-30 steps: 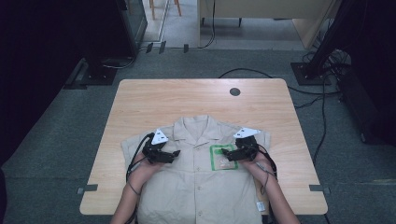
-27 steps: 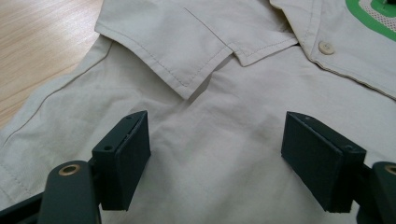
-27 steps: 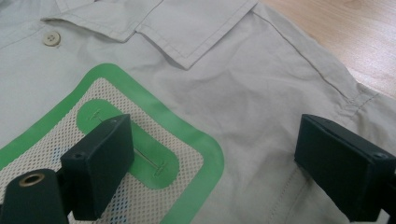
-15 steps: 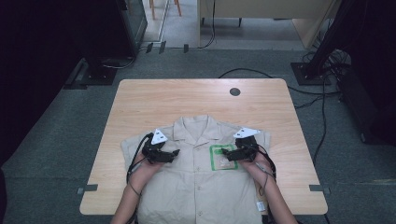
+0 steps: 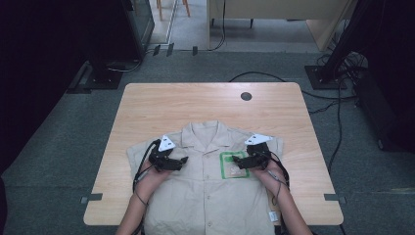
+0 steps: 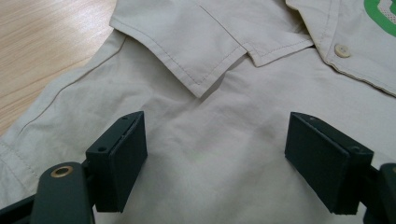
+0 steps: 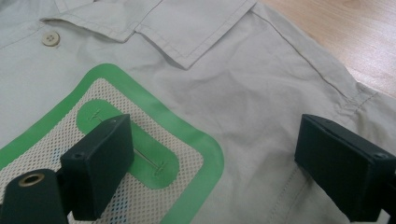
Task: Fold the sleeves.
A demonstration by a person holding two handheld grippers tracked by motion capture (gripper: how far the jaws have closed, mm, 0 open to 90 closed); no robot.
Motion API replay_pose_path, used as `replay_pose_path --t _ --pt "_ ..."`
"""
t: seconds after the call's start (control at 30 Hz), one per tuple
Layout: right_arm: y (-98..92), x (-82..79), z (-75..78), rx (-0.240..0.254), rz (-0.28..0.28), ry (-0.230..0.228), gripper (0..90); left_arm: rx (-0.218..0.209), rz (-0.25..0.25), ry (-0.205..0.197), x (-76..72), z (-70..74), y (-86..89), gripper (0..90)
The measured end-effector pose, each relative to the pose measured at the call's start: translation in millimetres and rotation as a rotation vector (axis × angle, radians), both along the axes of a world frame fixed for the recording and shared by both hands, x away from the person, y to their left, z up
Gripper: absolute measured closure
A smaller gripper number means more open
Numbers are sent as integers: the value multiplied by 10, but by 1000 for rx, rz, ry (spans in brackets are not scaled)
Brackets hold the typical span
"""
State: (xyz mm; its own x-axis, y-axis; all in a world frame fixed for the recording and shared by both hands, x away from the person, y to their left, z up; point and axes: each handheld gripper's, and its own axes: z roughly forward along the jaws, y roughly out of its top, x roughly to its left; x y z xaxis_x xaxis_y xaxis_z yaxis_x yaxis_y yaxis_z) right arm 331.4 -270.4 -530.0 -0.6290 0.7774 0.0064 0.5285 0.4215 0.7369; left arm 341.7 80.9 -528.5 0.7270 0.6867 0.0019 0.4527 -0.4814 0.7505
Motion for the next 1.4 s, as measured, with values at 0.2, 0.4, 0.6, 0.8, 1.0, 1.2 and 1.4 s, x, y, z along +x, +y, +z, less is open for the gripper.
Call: replay_pose_path --t 0.2,0.4,0.6,0.8,1.0,1.2,1.4 --pt "1 -1 0 0 -2 0 111 -1 3 0 0 0 0 210" --pt "2 -1 0 0 -2 0 111 -1 3 0 0 0 -1 210" --pt "3 -4 1 0 -5 1 111 0 4 0 0 0 0 210" --pt "3 -4 1 0 -5 1 111 -1 4 1 1 0 0 210" --pt "-1 -10 43 -19 -5 24 173 0 5 1 1 0 1 210" --pt "-24 -13 82 -26 -9 39 229 0 5 1 1 0 0 210" --pt "-31 -12 90 -30 10 47 229 -1 5 1 1 0 1 210"
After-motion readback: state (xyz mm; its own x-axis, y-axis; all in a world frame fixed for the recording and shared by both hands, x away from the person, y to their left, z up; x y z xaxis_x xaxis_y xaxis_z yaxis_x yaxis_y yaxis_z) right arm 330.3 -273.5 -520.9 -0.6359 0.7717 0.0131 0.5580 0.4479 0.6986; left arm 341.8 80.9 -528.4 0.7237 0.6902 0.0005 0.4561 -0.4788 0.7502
